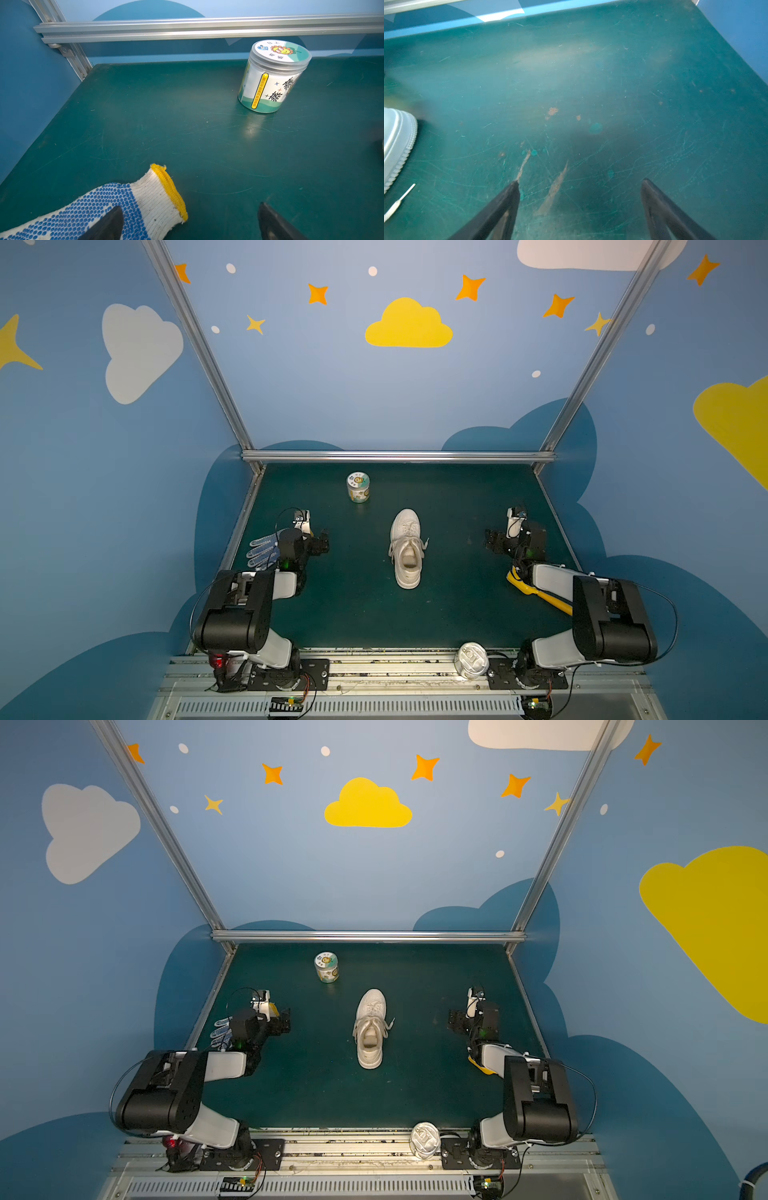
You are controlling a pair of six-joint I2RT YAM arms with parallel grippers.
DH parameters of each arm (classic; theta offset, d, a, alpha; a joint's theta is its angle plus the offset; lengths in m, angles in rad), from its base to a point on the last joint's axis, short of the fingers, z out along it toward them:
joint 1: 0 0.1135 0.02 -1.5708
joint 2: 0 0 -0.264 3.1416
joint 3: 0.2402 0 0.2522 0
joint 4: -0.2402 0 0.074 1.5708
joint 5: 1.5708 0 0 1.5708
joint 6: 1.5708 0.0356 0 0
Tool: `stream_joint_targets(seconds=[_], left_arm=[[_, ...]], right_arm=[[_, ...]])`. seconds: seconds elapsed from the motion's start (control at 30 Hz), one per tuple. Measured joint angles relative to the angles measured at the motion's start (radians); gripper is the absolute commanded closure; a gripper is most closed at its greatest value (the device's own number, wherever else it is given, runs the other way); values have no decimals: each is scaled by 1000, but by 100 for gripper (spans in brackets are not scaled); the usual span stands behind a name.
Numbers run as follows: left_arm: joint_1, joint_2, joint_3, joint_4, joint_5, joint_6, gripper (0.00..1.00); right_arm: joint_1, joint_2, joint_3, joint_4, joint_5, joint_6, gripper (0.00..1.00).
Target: Tie the shoes
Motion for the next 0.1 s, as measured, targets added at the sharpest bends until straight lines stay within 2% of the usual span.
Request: stream_joint_targets(seconds=[0.1], left_arm=[[0,0,0,0,0,0,0]], right_arm=[[2,0,0,-6,0,0,10]])
